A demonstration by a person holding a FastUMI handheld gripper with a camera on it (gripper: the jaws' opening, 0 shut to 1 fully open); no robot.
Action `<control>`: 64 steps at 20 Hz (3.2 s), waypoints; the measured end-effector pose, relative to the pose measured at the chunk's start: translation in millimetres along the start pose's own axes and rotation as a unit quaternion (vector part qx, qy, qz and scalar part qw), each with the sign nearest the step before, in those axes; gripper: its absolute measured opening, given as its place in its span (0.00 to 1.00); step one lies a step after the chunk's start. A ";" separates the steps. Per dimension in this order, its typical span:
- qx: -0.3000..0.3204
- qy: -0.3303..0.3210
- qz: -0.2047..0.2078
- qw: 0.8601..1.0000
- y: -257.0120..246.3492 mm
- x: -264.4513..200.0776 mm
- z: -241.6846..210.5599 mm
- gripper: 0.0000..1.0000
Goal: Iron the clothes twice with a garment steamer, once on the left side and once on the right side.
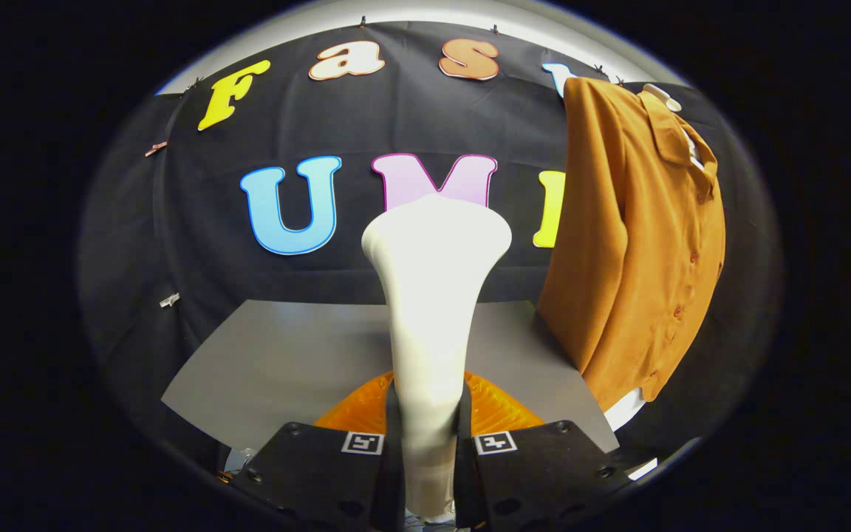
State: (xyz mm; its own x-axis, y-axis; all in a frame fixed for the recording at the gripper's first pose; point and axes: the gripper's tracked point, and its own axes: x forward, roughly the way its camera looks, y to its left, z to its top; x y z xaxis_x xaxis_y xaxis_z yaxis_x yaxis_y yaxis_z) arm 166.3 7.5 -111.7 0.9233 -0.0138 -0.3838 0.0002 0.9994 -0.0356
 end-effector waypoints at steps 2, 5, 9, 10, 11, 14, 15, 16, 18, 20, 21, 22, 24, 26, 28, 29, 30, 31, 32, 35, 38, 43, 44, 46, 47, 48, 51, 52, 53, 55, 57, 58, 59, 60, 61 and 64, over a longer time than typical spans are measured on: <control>-0.001 -0.020 -0.008 1.000 3.5 -24.2 3.9 0.30; 0.003 -0.056 -0.024 0.998 7.4 -67.4 8.8 0.30; 0.008 -0.094 -0.053 0.994 0.7 -129.2 9.7 0.30; 0.012 -0.101 -0.063 0.993 -6.1 -140.8 10.0 0.30; 0.017 -0.109 -0.072 0.991 -14.2 -152.2 10.7 0.30; 0.034 -0.118 -0.096 0.988 -44.4 -175.8 5.7 0.30; 0.042 -0.120 -0.105 0.986 -58.3 -181.5 5.0 0.30; 0.050 -0.121 -0.111 0.985 -70.4 -184.1 5.3 0.30; 0.056 -0.122 -0.118 0.984 -92.7 -183.7 6.4 0.30; 0.051 -0.120 -0.119 0.984 -115.1 -179.3 9.6 0.29; 0.050 -0.120 -0.117 0.985 -127.7 -174.7 12.1 0.30; 0.049 -0.122 -0.118 0.984 -143.5 -169.9 16.6 0.29; 0.055 -0.123 -0.115 0.984 -172.8 -155.7 24.5 0.30; 0.058 -0.121 -0.100 0.986 -194.1 -136.7 32.1 0.29; 0.055 -0.120 -0.085 0.988 -215.5 -117.2 38.3 0.29; 0.054 -0.119 -0.077 0.988 -225.1 -107.6 39.8 0.29; 0.053 -0.116 -0.069 0.989 -232.8 -98.3 41.9 0.30; 0.054 -0.115 -0.061 0.990 -239.5 -89.3 44.7 0.29; 0.056 -0.114 -0.053 0.990 -244.2 -80.7 46.6 0.29; 0.063 -0.109 -0.037 0.991 -257.4 -56.3 51.1 0.29; 0.065 -0.100 -0.023 0.993 -263.2 -37.2 51.5 0.30; 0.062 -0.084 -0.005 0.995 -263.6 -5.9 49.1 0.29; 0.064 -0.077 -0.003 0.995 -263.2 0.6 46.7 0.29; 0.069 -0.066 0.004 0.995 -262.6 9.6 40.1 0.29; 0.069 -0.064 0.006 0.996 -263.6 12.3 38.4 0.29; 0.066 -0.061 0.006 0.996 -263.1 15.3 35.5 0.30; 0.065 -0.045 0.008 0.997 -263.6 23.9 22.2 0.30; 0.065 -0.037 0.008 0.997 -264.1 27.2 16.0 0.30; 0.066 -0.028 0.008 0.997 -264.7 29.2 7.2 0.30; 0.071 -0.011 0.007 0.997 -266.4 33.6 -8.2 0.29; 0.072 0.008 0.005 0.997 -267.2 38.4 -29.4 0.30; 0.073 0.020 0.005 0.997 -264.8 41.0 -38.3 0.30; 0.074 0.032 0.005 0.997 -264.2 43.5 -49.6 0.30; 0.073 0.044 0.004 0.996 -264.2 47.3 -61.2 0.30; 0.070 0.058 0.002 0.996 -264.0 50.0 -73.2 0.30; 0.072 0.096 0.000 0.993 -270.4 57.0 -106.2 0.30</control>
State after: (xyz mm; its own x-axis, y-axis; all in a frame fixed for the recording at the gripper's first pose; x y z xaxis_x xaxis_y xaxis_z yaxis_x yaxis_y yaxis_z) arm 178.1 -266.9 -222.0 0.8334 -0.0063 -0.5526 0.0684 0.9934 0.0918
